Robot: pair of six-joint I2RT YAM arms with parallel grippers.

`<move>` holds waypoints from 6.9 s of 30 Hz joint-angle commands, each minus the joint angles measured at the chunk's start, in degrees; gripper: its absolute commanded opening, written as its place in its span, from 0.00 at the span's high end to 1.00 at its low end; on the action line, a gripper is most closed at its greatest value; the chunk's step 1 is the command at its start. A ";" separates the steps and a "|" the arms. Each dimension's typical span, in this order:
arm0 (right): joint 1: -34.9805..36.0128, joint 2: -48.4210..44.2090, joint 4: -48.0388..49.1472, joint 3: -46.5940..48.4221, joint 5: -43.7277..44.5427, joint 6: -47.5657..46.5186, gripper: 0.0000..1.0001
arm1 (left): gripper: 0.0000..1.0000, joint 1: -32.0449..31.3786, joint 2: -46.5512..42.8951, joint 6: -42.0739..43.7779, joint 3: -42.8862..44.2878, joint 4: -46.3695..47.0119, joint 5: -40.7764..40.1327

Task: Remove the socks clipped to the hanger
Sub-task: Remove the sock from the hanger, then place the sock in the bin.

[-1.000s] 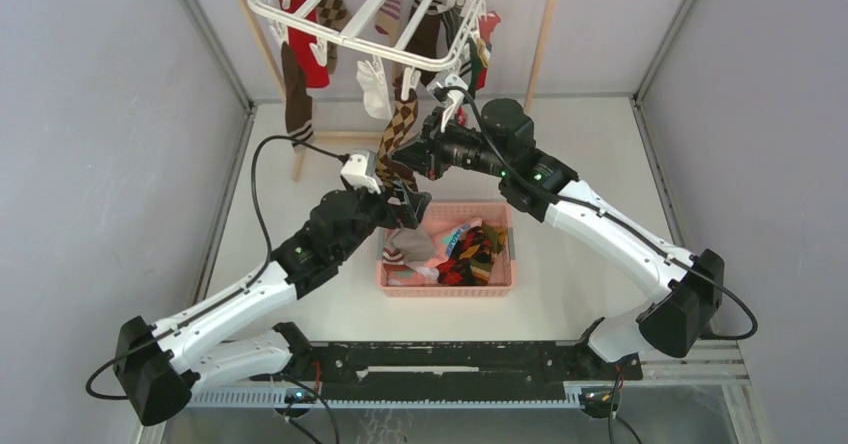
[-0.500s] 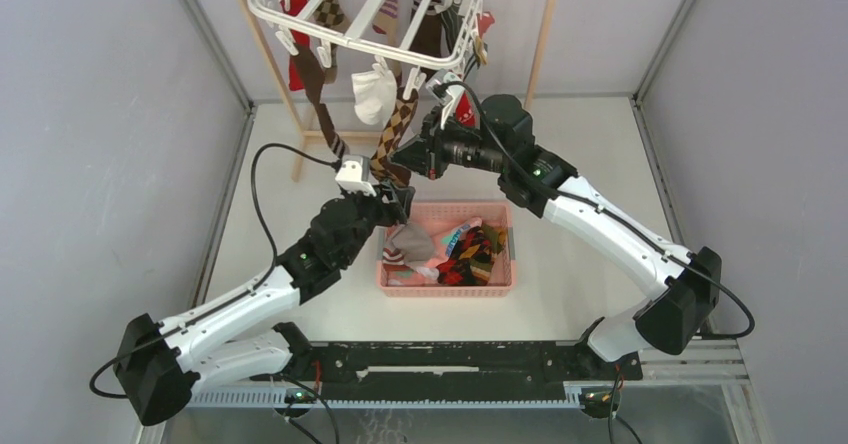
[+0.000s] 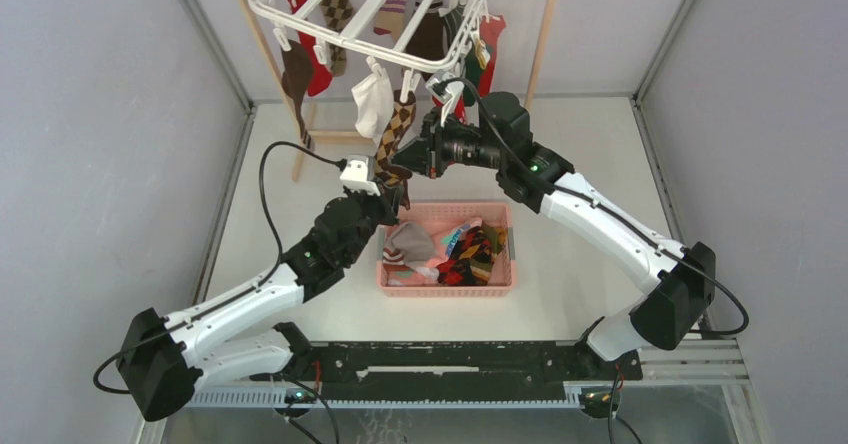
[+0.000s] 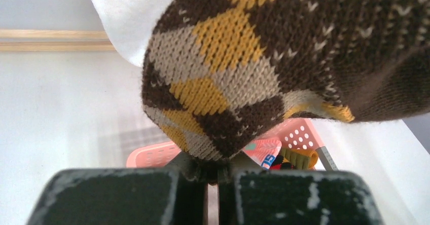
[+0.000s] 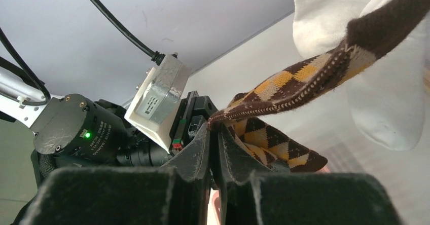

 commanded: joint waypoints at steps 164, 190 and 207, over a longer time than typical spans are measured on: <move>-15.39 11.88 58.07 -3.37 3.69 31.87 0.90 | 0.90 15.79 -11.70 -13.72 13.76 -31.22 39.64; -14.82 6.80 50.48 -9.81 3.82 30.49 0.26 | 0.89 15.79 -11.44 -15.80 16.16 -28.47 42.51; -18.07 -9.52 38.61 -30.81 2.46 24.58 0.21 | 0.88 13.35 -2.99 -18.88 17.45 -19.56 44.54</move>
